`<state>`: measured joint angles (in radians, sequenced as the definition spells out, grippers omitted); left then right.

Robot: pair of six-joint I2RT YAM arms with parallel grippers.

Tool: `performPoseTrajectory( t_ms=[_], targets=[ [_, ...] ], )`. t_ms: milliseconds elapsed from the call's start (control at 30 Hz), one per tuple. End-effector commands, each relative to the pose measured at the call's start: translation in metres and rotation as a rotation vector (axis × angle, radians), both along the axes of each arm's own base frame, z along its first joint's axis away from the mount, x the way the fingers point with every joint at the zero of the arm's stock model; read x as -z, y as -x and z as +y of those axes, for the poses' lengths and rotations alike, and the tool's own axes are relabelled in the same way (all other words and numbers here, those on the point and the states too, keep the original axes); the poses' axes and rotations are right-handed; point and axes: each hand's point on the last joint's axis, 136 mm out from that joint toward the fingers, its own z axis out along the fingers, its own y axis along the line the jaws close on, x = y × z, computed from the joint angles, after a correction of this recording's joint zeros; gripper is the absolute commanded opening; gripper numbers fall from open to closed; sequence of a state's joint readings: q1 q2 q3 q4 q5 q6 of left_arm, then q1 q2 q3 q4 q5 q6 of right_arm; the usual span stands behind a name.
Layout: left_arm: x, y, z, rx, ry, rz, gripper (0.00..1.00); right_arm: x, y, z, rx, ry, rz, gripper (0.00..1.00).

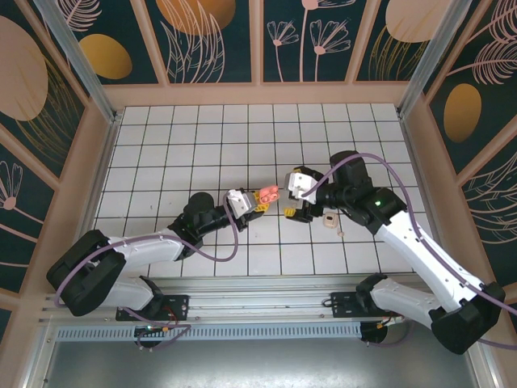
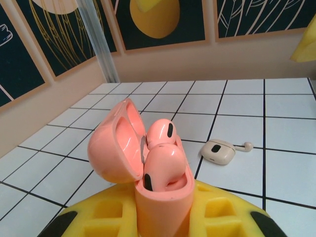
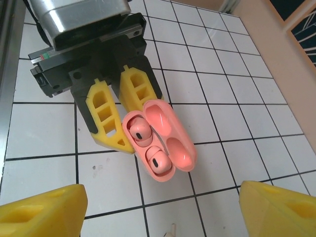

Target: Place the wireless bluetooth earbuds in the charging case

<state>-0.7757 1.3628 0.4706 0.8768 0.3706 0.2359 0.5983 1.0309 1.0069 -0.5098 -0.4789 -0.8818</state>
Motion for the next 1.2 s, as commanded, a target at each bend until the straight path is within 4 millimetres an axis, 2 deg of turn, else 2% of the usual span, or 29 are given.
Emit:
performPoseTrajectory(
  t_ms=[0,200,1167],
  targets=[
    [-0.016,0.003,-0.004,0.026,0.012,-0.05,0.06,0.0,0.001,0.002,-0.034,0.066,-0.037,0.82],
    [-0.013,0.004,-0.004,0.032,-0.003,-0.055,0.06,0.011,0.0,0.008,-0.064,0.137,-0.049,0.84],
    [-0.017,0.008,-0.005,0.055,0.001,-0.079,0.07,0.022,-0.008,0.038,-0.229,0.193,-0.053,0.87]
  ],
)
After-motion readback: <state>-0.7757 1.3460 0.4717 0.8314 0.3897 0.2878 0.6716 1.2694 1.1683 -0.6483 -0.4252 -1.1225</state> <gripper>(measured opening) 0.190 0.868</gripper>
